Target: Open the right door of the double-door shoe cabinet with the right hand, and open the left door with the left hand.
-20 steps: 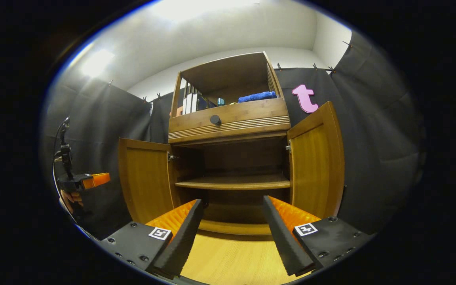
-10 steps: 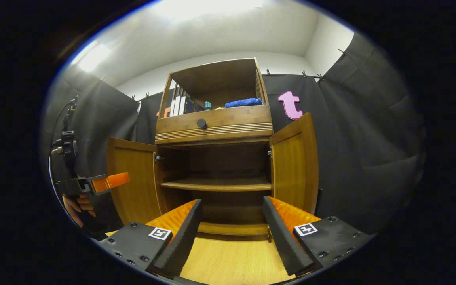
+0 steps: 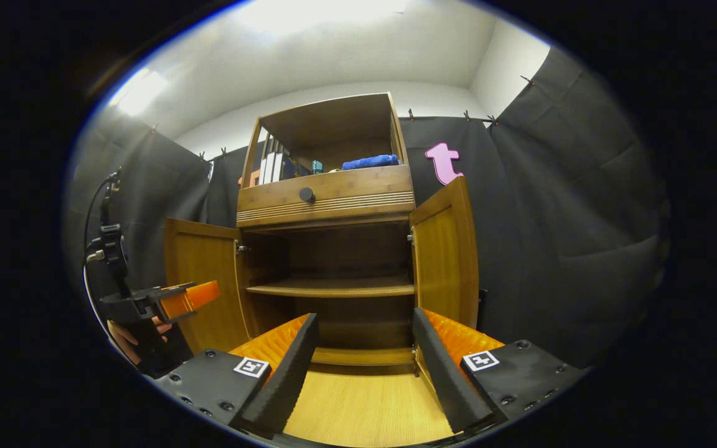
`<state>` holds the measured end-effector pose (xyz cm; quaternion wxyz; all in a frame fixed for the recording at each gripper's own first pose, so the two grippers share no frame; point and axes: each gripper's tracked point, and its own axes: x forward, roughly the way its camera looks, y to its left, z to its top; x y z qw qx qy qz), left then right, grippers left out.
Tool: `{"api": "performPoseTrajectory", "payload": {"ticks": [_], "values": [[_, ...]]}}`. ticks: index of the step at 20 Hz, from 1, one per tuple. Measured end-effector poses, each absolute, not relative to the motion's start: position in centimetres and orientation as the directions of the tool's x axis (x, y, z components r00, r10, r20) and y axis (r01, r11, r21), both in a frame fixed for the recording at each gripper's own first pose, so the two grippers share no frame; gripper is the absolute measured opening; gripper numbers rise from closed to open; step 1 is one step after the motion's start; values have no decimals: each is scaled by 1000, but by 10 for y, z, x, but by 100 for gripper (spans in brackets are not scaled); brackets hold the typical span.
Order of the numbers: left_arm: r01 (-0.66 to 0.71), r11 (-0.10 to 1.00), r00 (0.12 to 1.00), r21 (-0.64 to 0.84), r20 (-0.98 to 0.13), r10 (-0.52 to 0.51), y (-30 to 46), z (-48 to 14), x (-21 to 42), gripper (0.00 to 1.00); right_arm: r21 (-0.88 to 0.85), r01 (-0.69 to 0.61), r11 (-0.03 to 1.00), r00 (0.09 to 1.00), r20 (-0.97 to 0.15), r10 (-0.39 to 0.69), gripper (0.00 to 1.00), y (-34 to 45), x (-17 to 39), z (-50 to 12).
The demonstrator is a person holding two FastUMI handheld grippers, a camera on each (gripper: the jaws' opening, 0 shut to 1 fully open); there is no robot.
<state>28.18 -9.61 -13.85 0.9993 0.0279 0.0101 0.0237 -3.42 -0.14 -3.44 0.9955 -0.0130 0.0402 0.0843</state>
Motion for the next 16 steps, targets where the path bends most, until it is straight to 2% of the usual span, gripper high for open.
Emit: {"api": "performPoseTrajectory", "payload": {"ticks": [3, 5, 7, 8, 9, 11, 12, 16], "values": [[-54, 998, 998, 33, -18, 55, -99, -139, 281, 92, -12, -161, 987, 984, -81, 159, 98, -4, -33, -35], [-74, 996, 997, 49, -10, 75, -94, -138, 281, 95, -11, -160, 987, 984, -81, 159, 98, -4, -32, -34], [-82, 995, 997, 56, 3, 82, -91, -136, 283, 94, -15, -163, 986, 984, -81, 161, 98, -3, -34, -34], [-79, 995, 997, 56, 5, 78, -92, -135, 284, 91, -20, -164, 986, 983, -81, 162, 98, -2, -34, -33], [-76, 996, 997, 57, 5, 76, -93, -135, 284, 95, -24, -164, 986, 983, -80, 162, 98, -1, -33, -33], [-74, 995, 997, 62, 10, 74, -93, -135, 284, 95, -27, -169, 985, 983, -78, 167, 98, 1, -32, -32], [-74, 995, 997, 65, 12, 73, -93, -135, 284, 92, -27, -172, 985, 982, -78, 169, 98, 2, -32, -32], [-66, 995, 998, 72, 13, 65, -93, -136, 286, 95, -26, -175, 984, 982, -82, 172, 98, 4, -30, -34]]}}
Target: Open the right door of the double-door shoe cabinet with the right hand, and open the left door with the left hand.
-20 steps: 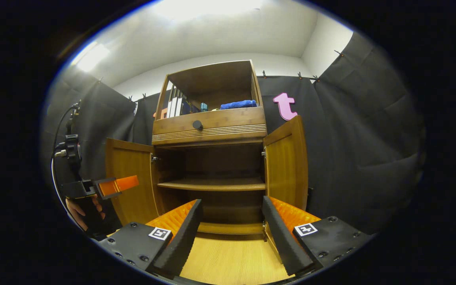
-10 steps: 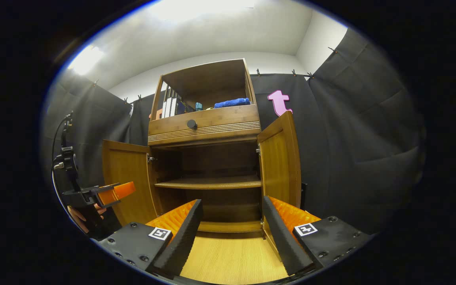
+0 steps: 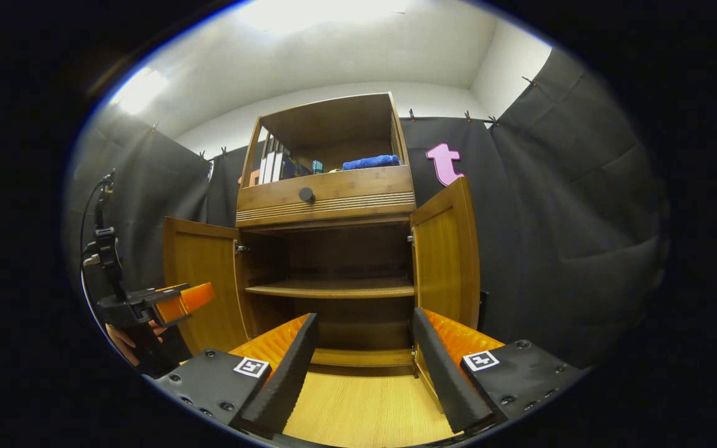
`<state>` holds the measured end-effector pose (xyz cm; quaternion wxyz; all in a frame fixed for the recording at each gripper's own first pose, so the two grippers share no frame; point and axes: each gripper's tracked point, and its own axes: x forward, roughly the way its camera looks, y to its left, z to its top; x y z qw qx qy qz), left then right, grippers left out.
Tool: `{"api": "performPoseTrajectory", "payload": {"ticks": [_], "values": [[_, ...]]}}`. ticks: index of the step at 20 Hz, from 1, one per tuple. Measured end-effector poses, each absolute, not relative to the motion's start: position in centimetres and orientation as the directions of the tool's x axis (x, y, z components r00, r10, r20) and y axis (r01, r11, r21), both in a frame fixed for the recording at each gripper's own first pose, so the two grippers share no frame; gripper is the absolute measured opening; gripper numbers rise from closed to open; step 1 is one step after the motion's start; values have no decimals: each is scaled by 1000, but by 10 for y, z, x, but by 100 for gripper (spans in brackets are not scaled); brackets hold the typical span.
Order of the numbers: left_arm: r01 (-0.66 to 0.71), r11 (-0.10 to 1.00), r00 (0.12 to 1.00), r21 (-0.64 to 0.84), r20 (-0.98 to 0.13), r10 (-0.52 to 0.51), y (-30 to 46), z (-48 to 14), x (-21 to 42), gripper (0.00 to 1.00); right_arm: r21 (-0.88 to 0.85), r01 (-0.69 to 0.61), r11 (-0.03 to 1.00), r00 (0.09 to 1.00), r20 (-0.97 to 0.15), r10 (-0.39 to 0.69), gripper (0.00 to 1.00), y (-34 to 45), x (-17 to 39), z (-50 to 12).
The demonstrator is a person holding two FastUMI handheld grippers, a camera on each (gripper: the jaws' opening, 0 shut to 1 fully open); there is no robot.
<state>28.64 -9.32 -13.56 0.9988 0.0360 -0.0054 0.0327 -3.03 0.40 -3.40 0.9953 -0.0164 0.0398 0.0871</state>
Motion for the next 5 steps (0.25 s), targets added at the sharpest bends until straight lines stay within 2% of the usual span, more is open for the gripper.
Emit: {"api": "performPoseTrajectory", "payload": {"ticks": [1, 2, 5], "values": [[-60, 996, 998, 70, 12, 59, -94, -136, 286, 95, -23, -176, 984, 981, -83, 173, 98, 4, -30, -35], [-56, 996, 998, 70, 11, 55, -95, -136, 286, 95, -21, -175, 984, 981, -83, 173, 89, 4, -30, -35], [-58, 995, 998, 84, 14, 57, -93, -135, 287, 95, -18, -173, 985, 982, -83, 171, 89, 4, -31, -35]]}}
